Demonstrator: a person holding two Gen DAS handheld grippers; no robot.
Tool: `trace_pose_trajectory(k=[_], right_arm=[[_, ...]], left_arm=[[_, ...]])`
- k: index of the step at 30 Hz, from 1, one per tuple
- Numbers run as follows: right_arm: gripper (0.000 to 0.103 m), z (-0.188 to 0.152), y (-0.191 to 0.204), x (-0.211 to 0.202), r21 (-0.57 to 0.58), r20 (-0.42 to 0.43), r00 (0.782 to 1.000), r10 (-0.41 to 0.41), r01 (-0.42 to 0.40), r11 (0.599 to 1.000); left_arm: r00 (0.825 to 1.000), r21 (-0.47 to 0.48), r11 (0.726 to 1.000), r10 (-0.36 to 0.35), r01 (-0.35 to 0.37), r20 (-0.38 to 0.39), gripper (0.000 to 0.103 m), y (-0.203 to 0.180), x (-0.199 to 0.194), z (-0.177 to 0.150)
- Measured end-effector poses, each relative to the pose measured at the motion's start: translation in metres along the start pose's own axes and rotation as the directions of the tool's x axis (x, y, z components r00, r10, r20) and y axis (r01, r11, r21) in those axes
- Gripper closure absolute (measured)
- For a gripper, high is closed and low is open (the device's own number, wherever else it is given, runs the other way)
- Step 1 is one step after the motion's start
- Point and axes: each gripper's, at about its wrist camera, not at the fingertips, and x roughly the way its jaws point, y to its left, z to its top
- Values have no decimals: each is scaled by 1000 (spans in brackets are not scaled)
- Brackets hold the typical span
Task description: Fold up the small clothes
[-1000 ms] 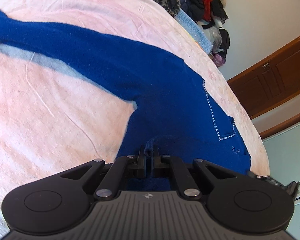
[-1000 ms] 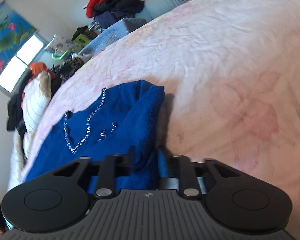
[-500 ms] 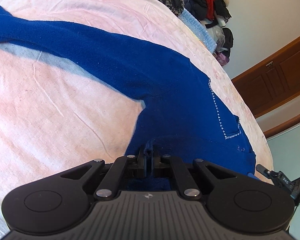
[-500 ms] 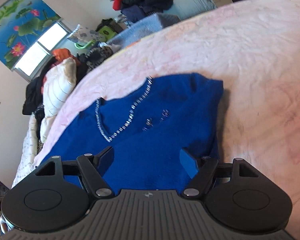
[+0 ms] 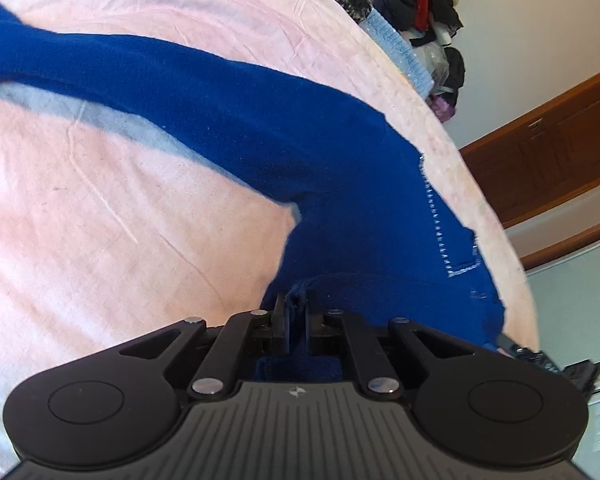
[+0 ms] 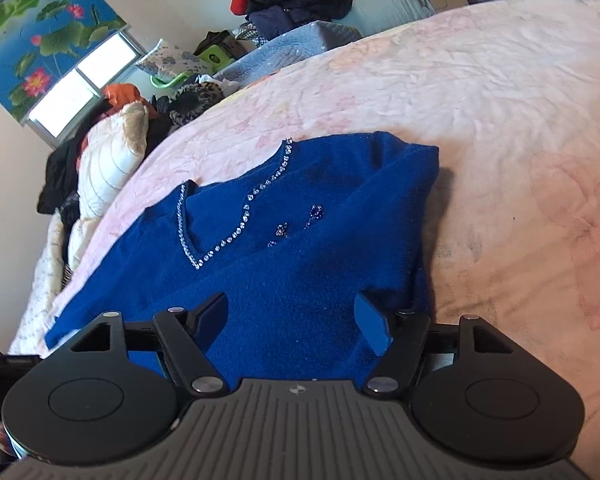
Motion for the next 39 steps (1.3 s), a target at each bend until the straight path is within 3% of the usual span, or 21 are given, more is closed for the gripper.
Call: trace_pose_trajectory(k=[2,5,9,14,16,18,20,22,24,26,27,29,30,32,33,35,37,38,39], right_arm=[[29,-6,8,-13,16,13,1000,17,-18,1000],[24,-29,29,-41,4,24,986,164,-164,986],[20,-79,59,-55,34,-93,953,288,-286,958],[20,-133,77,-71,-32,-175,955,238,-247,969],[20,-143,69,-69,-6,-203,959,197,-202,979],[21,-149,61,-70,25,-184,961,205,-204,979],[22,-150,60,-72,32,-187,961,202,-199,979],[19,-151,68,-72,11,-201,963,177,-179,984],[13,-152,77,-72,-30,-212,965,153,-163,986],[11,-153,84,-68,-97,-214,968,133,-157,983],[7,-154,85,-68,-116,-211,968,136,-163,980],[2,-156,87,-65,-130,-202,968,151,-179,975],[2,-157,87,-65,-143,-194,969,152,-181,973],[2,-159,86,-65,-146,-181,970,161,-189,971],[2,-159,85,-65,-131,-175,970,171,-195,972],[3,-159,80,-66,-101,-165,966,198,-216,971],[3,-157,72,-65,-63,-154,960,234,-246,967],[3,-157,68,-66,-43,-149,956,252,-261,965],[3,-156,66,-64,-19,-143,953,269,-274,962]], left_arm=[[1000,7,1000,-18,18,22,97,0,-19,-5],[995,60,995,-85,82,61,97,-13,-53,-27],[988,137,979,-155,151,16,96,-37,-68,-79],[991,178,976,-114,124,-66,94,-35,-51,-133],[991,110,990,-75,87,-114,94,-19,-35,-140],[985,14,990,-139,141,-100,94,4,-31,-142],[982,-34,988,-156,153,-104,94,11,-35,-139],[987,-21,990,-140,139,-81,93,11,-47,-137],[984,-23,985,-172,171,-42,93,14,-71,-130],[976,-60,976,-207,211,62,90,26,-106,-114],[969,-91,971,-208,221,136,81,35,-125,-105],[934,-172,956,-177,238,310,41,60,-161,-86],[908,-215,948,-135,235,396,12,73,-176,-76],[856,-284,938,-27,201,516,9,97,-199,-54],[844,-302,938,17,172,536,9,107,-206,-40],[810,-327,944,157,45,565,9,117,-213,-17],[770,-366,926,298,-91,564,9,123,-214,4],[775,-377,921,308,-97,552,9,130,-211,15],[799,-387,919,288,-76,528,9,141,-204,26]])
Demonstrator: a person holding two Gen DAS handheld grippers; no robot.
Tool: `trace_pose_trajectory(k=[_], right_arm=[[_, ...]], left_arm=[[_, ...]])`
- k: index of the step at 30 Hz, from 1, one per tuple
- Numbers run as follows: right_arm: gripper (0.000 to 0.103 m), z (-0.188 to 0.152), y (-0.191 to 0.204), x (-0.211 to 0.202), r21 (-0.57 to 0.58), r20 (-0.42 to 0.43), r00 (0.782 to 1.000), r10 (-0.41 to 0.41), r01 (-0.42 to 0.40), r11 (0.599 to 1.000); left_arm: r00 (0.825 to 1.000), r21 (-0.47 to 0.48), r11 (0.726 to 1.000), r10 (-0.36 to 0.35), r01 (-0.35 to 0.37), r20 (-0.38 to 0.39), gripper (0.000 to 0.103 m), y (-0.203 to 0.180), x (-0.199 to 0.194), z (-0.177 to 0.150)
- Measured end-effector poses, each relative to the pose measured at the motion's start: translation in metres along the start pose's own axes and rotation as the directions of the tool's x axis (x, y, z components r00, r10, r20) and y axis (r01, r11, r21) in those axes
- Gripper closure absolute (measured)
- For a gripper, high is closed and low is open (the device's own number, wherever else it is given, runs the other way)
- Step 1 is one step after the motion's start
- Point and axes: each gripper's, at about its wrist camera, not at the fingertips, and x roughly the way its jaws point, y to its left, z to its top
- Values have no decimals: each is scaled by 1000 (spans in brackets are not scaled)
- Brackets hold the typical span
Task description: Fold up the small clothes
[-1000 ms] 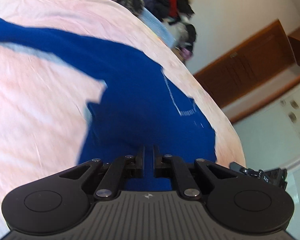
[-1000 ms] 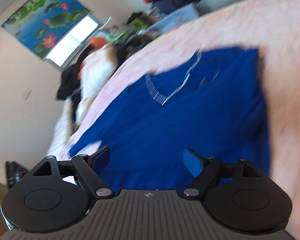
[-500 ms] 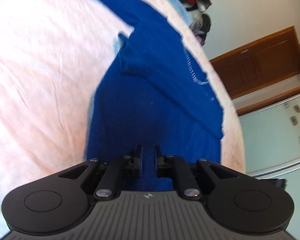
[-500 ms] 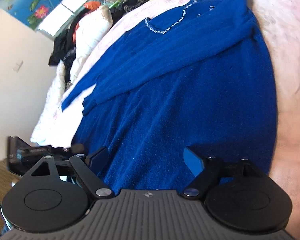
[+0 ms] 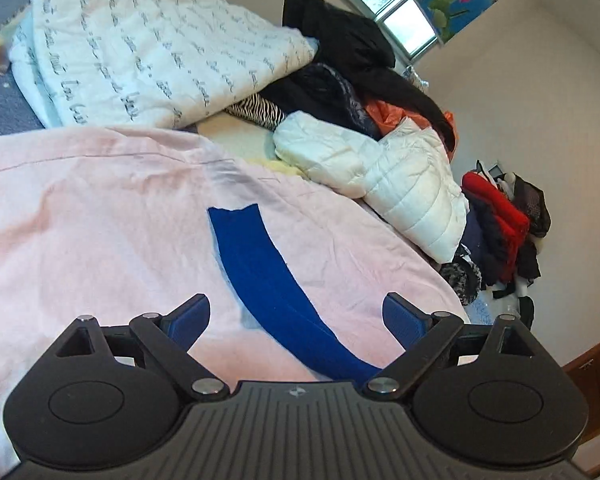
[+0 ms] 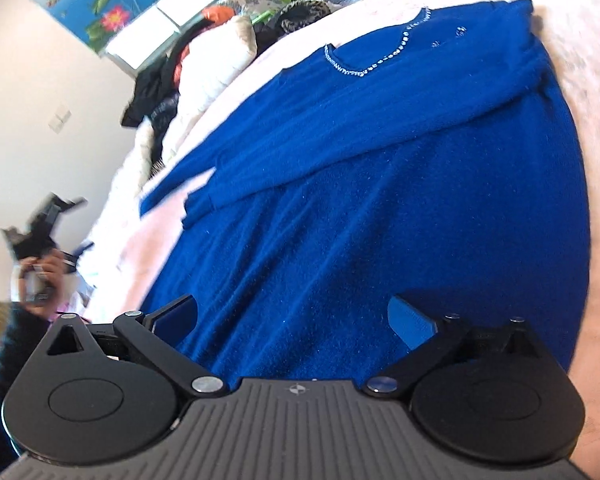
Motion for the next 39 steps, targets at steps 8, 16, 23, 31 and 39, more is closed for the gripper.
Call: trace_pose_trajectory(k=[8,16,23,31,39], right_arm=[[3,4,-5,1,2,-2,999,34,-34,999],[3,5,-9,1,13,12,998,69,-69,998],[3,4,-8,1,-5,16,997,71,-71,997],[3,2,-9,1,-15,21,997,79,-79,997],[3,-2,-7,3,-43,36,995,91,-90,995]], left_arm=[[987,-102,989,97,-110,-127,10,18,107,13],[979,-153,978,118,-144,-165,51,27,143,14],[983,-58,984,162,-167,-91,99,15,131,9],[989,52,996,-80,74,128,99,-61,50,11],[888,241,903,-406,355,215,99,-166,-44,-70]])
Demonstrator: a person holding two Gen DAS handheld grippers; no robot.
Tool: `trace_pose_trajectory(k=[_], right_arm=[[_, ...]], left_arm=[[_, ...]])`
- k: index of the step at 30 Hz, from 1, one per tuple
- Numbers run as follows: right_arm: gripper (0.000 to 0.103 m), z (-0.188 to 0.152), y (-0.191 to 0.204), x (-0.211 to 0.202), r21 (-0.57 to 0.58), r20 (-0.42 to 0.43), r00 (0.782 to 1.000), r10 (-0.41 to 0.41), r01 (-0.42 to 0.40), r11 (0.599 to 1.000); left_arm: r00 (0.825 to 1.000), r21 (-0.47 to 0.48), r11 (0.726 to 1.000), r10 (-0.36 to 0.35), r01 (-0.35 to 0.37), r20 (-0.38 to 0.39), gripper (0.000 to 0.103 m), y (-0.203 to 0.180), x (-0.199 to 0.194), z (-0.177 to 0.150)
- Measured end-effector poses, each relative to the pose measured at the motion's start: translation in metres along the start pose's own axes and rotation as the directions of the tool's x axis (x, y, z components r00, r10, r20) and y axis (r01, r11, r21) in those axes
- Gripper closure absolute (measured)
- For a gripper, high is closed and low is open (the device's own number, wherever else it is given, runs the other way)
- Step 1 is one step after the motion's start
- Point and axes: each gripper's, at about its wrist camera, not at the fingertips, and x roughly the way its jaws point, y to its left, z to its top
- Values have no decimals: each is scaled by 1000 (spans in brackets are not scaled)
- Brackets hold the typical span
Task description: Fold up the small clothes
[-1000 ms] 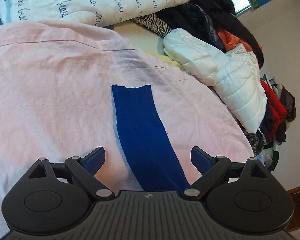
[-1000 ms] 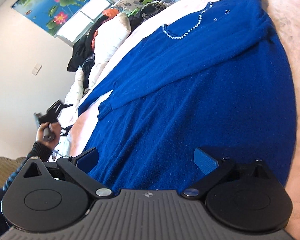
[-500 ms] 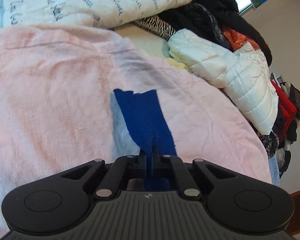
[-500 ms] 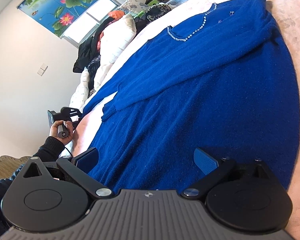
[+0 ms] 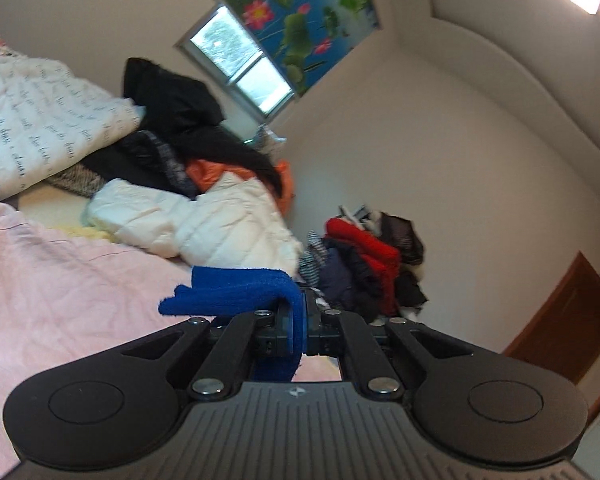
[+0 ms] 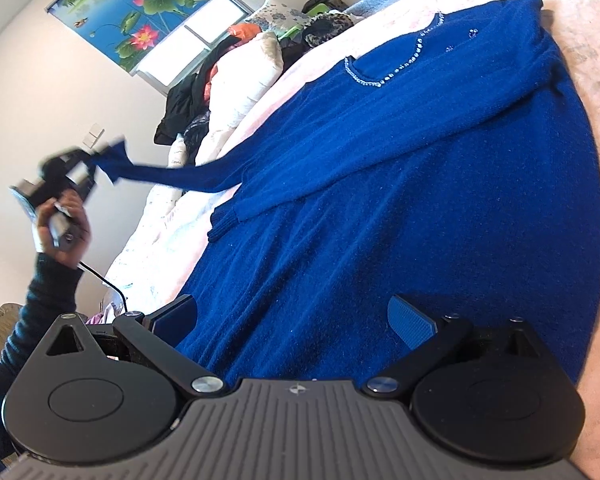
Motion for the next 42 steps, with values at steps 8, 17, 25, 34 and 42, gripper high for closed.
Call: trace_pose_trajectory(k=[8,17,25,34,42], right_arm=[[2,-1,-1,-1,-9,2,1000,17,-17,1000],[1,-3,-2,-4,-21,8,1000,30,-30,999],[1,-3,-1,-3,-25,9,999,31,-31,999],[15,48,22,-18,138,120,991,57,-74,988],[43,63,98,80,-335,-77,965,-250,211,918]], left_arm=[[941,131,957,-218,258,-258,99,-87,-20,-168],[787,476,756,-81,448,-612,43,-111,-19,-259],[860,368,879,-87,304,-503,10,-56,-69,-230],[878,387,921,151,43,-455,9,-2,-65,-245],[881,396,917,147,50,-450,4,-1,-63,-251]])
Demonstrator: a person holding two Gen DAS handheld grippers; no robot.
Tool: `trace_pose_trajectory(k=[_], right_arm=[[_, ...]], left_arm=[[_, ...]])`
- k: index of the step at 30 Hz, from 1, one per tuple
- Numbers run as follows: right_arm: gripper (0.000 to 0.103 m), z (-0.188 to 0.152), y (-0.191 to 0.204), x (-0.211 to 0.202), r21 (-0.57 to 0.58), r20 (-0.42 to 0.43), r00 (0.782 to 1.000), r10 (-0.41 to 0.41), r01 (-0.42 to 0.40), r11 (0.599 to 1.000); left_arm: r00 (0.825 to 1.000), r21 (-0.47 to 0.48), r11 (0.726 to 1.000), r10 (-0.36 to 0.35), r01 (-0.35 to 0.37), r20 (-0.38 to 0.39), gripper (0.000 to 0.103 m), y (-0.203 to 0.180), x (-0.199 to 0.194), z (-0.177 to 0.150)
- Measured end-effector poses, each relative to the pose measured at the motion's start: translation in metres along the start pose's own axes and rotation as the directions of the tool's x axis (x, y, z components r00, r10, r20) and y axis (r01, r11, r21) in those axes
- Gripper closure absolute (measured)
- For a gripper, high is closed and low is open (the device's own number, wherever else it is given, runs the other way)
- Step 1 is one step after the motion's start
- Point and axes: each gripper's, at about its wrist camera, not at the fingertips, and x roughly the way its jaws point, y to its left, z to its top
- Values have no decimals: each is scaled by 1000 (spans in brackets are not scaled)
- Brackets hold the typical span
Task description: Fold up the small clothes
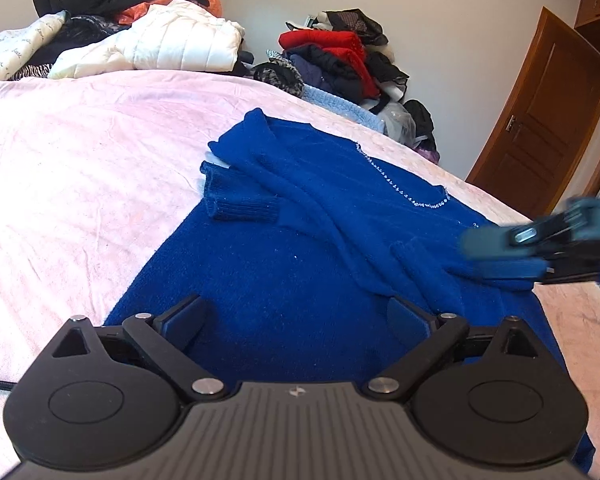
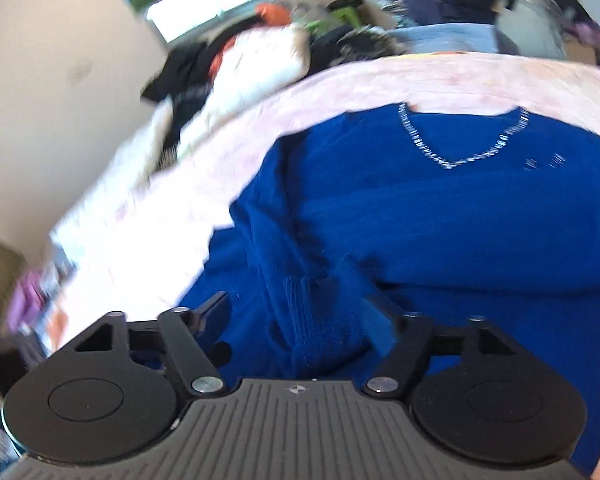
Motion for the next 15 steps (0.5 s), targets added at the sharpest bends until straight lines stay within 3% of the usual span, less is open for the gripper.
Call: trace_pose_trajectory(k=[2,5,7,11,12,15], right_arm=[[52,1,8,18,-49,-35,998,-57,56,997],[56,-4,24,28,-156,-41,992,-119,111,982],[66,-3,26,32,-169,-54,988,-148,137,976],[71,-2,12,39,-107,-90,990,-111,101,989],[81,-2,9,38,-91,-89,991,-103,95,991],[92,0,-1,23,-2,-31,997,-70,69,998]], left_arm=[[1000,5,1000,-5,5,-2,2,-1,-1,0],[1000,-1,1000,-12,12,0,2,-1,-2,0],[1000,-10,1000,-19,19,4,1,1,-2,-1],[999,-24,999,-32,33,9,0,3,-4,-1],[999,-27,999,-34,34,10,0,3,-4,-1],[999,-32,999,-37,38,12,0,3,-5,-1]])
